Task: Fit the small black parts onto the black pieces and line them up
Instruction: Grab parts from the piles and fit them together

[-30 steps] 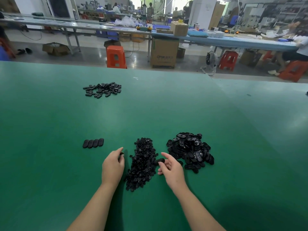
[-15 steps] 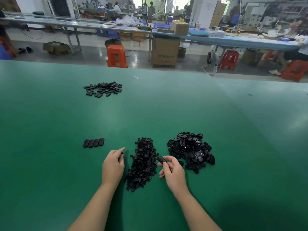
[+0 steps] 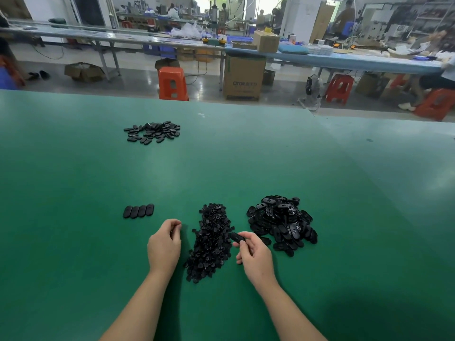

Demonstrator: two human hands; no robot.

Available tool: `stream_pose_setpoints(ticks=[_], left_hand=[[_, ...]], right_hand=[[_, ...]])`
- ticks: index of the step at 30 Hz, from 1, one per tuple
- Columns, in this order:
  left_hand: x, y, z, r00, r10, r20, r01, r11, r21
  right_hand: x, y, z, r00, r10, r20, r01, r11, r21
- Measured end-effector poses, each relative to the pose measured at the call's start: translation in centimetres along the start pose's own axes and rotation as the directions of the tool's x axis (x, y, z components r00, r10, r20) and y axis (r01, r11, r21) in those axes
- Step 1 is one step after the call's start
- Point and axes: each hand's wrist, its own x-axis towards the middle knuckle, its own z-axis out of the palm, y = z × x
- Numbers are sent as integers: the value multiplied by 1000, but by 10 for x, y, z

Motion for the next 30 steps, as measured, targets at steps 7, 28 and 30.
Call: stream_pose_setpoints(ticks=[7, 28, 30], left_hand=[[11, 14, -1, 972, -222, 70, 233, 920, -316], [-33, 92, 50, 910, 63, 410, -89, 995, 44], [-36, 95, 52, 910, 77, 408, -120, 989, 81]], right_hand=[[3, 1, -1, 1000, -13, 3, 13, 1000, -7], [8, 11, 1, 999, -33, -21, 33, 999, -29], [9, 12, 0, 999, -33, -17, 32, 999, -42]])
